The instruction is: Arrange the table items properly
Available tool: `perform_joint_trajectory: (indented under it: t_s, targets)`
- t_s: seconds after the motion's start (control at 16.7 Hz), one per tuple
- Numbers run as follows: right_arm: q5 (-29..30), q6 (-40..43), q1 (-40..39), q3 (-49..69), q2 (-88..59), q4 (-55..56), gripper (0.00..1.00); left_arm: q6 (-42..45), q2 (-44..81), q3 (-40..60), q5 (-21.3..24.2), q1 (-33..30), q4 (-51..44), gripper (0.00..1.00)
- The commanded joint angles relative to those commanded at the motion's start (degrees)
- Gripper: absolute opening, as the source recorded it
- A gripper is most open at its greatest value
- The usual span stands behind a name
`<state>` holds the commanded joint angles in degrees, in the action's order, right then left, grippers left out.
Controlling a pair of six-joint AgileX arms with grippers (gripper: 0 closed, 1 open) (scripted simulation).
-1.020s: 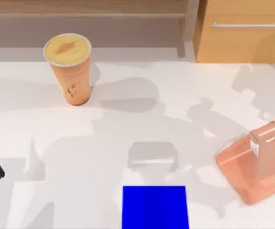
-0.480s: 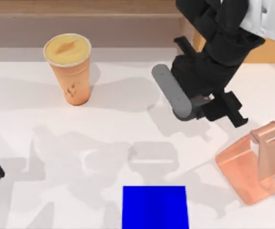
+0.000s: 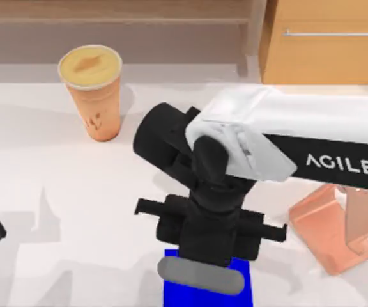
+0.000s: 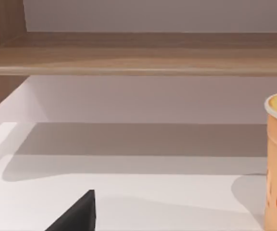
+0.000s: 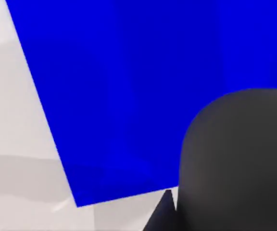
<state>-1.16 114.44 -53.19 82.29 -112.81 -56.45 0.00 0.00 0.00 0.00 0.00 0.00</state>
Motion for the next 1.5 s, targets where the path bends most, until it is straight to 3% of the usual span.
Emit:
perform_joint_trajectory:
  t_s: [0.3,1.08,1.5]
  targets:
    - [1.2,8.7,-3.6,-5.7,-0.4,3.2,0.0,0.0,0.0,0.0,0.0,0.0,0.0,1.0]
    - [1.2,8.7,-3.7,-6.9,-1.3,5.3,0.0,0.0,0.0,0.0,0.0,0.0,0.0,1.0]
    - [1.2,8.7,-3.7,-6.9,-1.3,5.3,0.53,0.0,0.0,0.0,0.0,0.0,0.0,1.0]
